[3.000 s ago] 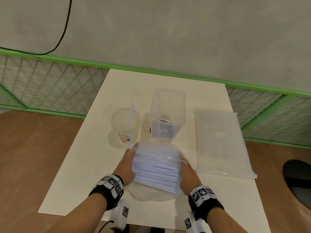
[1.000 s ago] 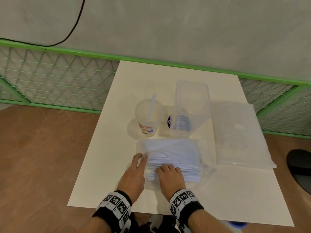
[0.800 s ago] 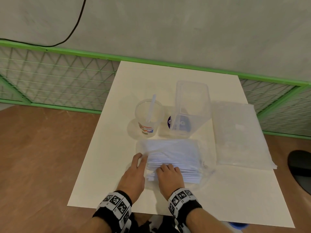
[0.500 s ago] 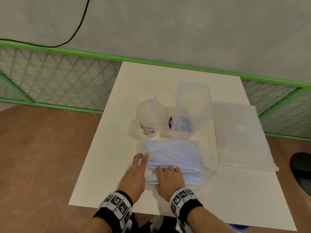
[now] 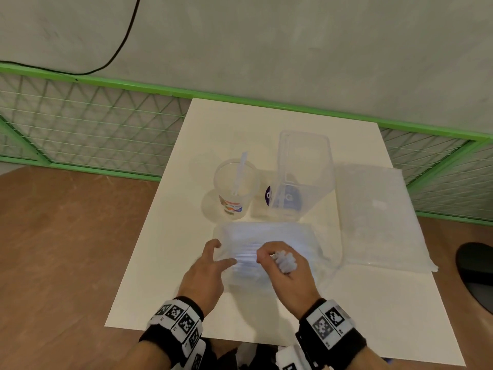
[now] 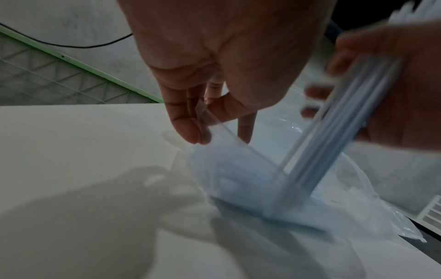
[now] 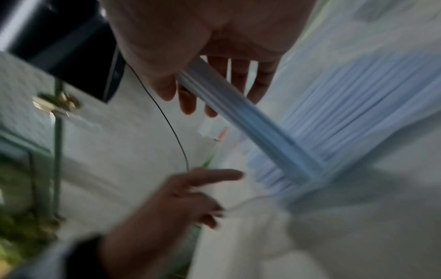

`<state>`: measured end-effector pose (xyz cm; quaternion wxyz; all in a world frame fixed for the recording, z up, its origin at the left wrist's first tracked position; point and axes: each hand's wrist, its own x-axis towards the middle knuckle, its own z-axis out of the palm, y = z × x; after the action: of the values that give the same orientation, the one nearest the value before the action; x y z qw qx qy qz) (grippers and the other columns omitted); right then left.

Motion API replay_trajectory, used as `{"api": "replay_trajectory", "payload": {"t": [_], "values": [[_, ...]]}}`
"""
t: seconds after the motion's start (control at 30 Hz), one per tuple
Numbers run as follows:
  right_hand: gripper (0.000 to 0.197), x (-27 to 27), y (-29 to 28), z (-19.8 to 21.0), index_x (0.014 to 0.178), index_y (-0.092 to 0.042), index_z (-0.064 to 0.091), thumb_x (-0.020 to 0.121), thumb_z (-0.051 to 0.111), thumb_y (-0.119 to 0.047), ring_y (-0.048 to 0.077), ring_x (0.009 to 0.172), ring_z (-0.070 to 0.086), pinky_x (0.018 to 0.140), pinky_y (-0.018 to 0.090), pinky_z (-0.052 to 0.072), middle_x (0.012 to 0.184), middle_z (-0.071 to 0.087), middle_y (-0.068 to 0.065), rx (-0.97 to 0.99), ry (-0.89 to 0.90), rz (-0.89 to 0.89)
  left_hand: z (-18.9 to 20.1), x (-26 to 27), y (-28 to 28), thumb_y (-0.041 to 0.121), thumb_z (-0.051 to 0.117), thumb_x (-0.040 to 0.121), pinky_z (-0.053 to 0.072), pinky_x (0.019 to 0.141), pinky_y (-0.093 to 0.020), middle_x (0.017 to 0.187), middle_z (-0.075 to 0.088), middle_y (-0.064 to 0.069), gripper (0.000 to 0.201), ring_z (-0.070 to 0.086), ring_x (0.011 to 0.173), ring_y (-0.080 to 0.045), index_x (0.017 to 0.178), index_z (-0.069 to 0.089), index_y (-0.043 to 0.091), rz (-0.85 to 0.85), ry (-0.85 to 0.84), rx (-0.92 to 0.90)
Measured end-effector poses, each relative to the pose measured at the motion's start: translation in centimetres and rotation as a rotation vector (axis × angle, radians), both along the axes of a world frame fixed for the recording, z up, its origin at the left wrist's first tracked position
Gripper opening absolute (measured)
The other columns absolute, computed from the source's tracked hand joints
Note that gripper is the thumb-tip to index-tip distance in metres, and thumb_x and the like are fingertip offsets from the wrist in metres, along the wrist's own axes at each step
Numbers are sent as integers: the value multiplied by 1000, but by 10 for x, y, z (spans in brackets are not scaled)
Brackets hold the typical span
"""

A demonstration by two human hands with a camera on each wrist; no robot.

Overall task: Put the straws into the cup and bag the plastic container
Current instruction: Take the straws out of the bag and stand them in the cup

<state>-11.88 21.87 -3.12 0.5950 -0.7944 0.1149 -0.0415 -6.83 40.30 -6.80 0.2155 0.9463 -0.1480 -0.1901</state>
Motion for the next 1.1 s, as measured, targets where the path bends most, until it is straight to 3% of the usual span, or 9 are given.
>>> {"api": "replay_trajectory", "payload": {"t": [0.13, 0.2, 0.3, 0.37, 0.47, 0.57, 0.7, 0.83, 1.1], "values": [[12, -4, -14, -17, 74, -22, 64, 82, 73, -23, 5, 73, 64, 71, 24, 50, 75, 67, -9, -144, 167, -21, 7, 5, -2, -5, 45, 86, 45, 69, -25, 148, 19, 3, 70, 52, 78, -23, 144, 38, 34, -2, 28, 44], [31, -4, -19, -14, 57, -19, 49, 82, 67, -18, 5, 55, 50, 60, 24, 42, 56, 51, -11, -232, 181, 61, 8, 7, -1, -6, 45, 84, 40, 62, -25, 145, 19, 3, 77, 45, 68, -21, 147, 28, 35, -6, 23, 29], [34, -2, -24, -7, 55, -12, 41, 81, 62, -13, 8, 49, 36, 53, 25, 34, 50, 38, -7, -254, 177, 63, 6, 10, -1, -6, 46, 83, 39, 62, -26, 151, 15, 3, 80, 43, 64, -21, 151, 20, 29, -24, 15, 36], [28, -3, -26, -9, 56, -10, 50, 80, 64, -15, 11, 49, 42, 53, 24, 38, 50, 47, -2, -275, 183, 65, 6, 11, -2, -6, 47, 82, 41, 64, -27, 154, 13, 4, 83, 43, 66, -21, 152, 16, 25, -33, 19, 27], [25, -5, -25, -11, 61, -6, 58, 77, 63, -23, 22, 57, 58, 59, 37, 52, 58, 60, 8, -317, 233, 149, 5, 10, -5, -8, 47, 81, 44, 67, -27, 158, 11, 4, 88, 45, 70, -19, 154, 11, 25, -58, 28, 12], [16, 11, -25, 15, 62, -6, 65, 75, 71, -15, 21, 60, 65, 65, 44, 55, 62, 67, 6, -271, 204, 93, 1, 9, -5, -8, 47, 79, 46, 69, -27, 159, 9, 7, 92, 53, 75, -22, 154, 9, 28, -69, 52, 6], [13, 55, -32, 102, 65, -11, 70, 77, 75, -7, 16, 56, 67, 64, 36, 58, 63, 71, 4, -174, 40, 6, -2, 9, -2, -9, 46, 77, 44, 67, -25, 158, 8, 12, 95, 50, 71, -19, 153, 7, 31, -73, 63, -18], [13, 112, -33, 167, 66, -20, 70, 78, 73, -17, 14, 54, 69, 57, 21, 52, 62, 71, 2, -289, -160, -39, -1, 9, -2, -9, 47, 76, 43, 66, -23, 157, 8, 15, 97, 47, 69, -16, 153, 7, 33, -63, 75, -59], [12, 189, -15, 128, 78, -22, 71, 77, 75, -33, 16, 70, 69, 74, 39, 59, 77, 71, -3, -395, -29, 19, 3, 7, 0, -9, 46, 78, 48, 77, -27, 160, 5, 14, 96, 60, 89, -23, 154, 6, 33, -52, 96, -74]]}}
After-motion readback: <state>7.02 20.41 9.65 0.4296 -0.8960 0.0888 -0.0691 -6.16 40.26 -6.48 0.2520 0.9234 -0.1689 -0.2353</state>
